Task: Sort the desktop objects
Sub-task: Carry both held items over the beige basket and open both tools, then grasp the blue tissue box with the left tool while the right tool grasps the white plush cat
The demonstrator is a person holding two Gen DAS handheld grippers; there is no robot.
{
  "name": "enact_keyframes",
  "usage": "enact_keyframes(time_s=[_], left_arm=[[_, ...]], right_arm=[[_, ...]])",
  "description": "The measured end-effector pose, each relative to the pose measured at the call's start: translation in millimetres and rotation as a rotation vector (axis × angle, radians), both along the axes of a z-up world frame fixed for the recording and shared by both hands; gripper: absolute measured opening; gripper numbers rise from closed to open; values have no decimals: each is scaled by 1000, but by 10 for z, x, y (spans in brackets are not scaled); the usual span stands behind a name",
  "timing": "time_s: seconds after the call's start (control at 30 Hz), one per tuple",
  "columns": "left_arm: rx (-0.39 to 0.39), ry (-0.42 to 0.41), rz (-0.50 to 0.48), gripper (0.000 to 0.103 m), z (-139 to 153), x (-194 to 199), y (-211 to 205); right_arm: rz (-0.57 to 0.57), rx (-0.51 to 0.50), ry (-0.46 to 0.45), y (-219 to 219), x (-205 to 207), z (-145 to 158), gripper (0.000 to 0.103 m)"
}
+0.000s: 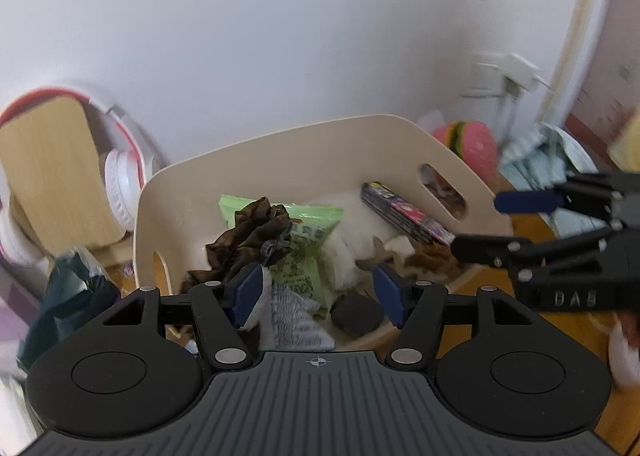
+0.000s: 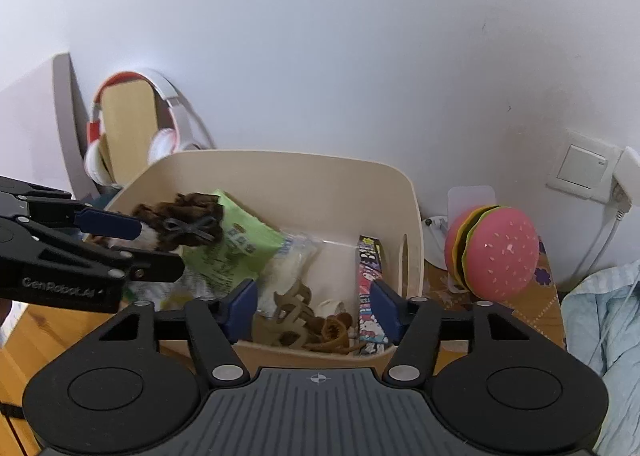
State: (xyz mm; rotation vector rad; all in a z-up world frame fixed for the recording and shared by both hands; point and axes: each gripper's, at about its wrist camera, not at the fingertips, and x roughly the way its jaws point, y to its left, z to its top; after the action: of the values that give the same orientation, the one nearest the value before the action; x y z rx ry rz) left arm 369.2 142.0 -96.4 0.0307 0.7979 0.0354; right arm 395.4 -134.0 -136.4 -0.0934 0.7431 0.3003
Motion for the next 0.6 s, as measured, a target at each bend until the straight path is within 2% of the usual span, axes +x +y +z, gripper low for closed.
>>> enact_keyframes(time_s=[0.17, 0.33, 0.6], left_arm=[[45, 2, -133, 65, 35, -304, -25], [93, 63, -287, 66, -82, -494, -89], [272, 183, -539, 66, -498, -563, -274]], right_arm=[[2, 29, 7, 15, -251, -20, 74], [14, 21, 65, 71, -536, -208, 77], [43, 25, 201, 253, -823, -580, 77]])
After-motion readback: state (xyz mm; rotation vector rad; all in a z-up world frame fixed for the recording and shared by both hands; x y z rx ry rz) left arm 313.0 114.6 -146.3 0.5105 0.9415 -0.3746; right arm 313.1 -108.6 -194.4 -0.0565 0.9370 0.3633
